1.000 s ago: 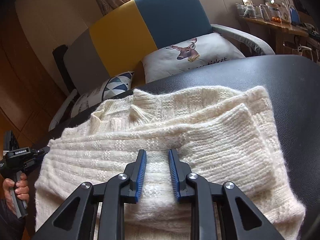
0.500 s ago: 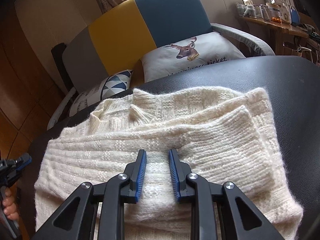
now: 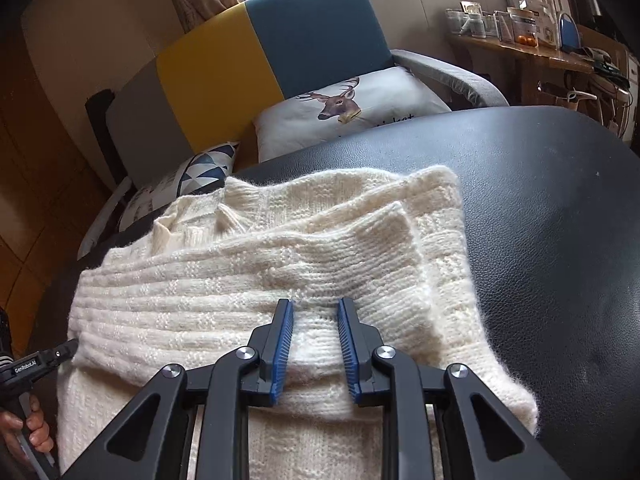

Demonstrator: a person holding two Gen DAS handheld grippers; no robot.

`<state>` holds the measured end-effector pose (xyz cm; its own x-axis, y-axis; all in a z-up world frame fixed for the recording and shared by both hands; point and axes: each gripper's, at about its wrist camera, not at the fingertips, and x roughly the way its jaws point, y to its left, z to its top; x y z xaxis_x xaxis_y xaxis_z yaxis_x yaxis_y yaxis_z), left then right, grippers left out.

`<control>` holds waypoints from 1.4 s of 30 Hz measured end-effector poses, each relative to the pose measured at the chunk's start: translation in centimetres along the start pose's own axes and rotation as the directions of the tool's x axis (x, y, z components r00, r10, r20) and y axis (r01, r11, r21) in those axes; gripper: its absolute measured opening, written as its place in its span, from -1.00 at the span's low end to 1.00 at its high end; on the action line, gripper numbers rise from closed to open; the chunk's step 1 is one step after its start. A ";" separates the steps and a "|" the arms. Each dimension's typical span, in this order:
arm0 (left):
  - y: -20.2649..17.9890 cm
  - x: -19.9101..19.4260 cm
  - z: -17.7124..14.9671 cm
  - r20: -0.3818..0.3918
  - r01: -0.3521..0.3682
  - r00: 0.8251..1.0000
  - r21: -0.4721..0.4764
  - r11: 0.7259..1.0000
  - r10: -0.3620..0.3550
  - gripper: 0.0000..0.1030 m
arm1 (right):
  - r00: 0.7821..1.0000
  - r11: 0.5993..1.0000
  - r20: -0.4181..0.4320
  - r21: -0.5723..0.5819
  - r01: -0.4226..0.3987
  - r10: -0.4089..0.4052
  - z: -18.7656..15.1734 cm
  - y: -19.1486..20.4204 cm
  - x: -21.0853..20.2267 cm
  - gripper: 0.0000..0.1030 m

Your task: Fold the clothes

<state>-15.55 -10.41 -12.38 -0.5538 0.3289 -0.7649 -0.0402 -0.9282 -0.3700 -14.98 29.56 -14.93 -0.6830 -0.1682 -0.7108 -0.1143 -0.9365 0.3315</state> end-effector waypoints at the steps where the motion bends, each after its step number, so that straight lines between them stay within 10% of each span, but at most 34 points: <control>1: -0.3 -0.5 0.2 0.014 0.008 1.000 0.015 1.000 -0.009 -0.92 | 1.000 1.000 0.002 0.011 -0.011 0.011 0.2 -0.2 -0.3 -0.56; 7: -2.2 -0.7 3.1 0.067 0.038 0.997 0.061 0.997 -0.042 -0.91 | 0.999 0.996 0.025 -0.078 0.045 -0.043 3.5 0.4 -0.1 -0.55; 11: -2.0 2.4 4.1 -0.005 -0.099 0.995 0.083 0.992 0.099 -0.88 | 0.995 0.991 -0.031 -0.092 0.095 -0.099 4.1 -1.3 2.6 -0.55; 25: 0.7 -2.3 0.7 0.078 -0.029 0.997 -0.003 1.000 0.029 -0.77 | 1.000 0.999 -0.004 -0.009 0.031 -0.031 3.0 -2.5 -0.4 -0.55; 42: 6.0 -11.8 -14.4 -0.051 0.062 0.997 -0.080 0.995 -0.066 -0.51 | 0.973 0.928 -0.140 0.350 -0.127 0.186 -15.0 -11.5 -16.4 -0.34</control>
<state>2.73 -17.32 -13.15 -0.5071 0.3982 -0.7644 -0.0079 -0.8890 -0.4578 8.33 38.51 -16.39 -0.5849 -0.3804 -0.7164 -0.2722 -0.7399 0.6151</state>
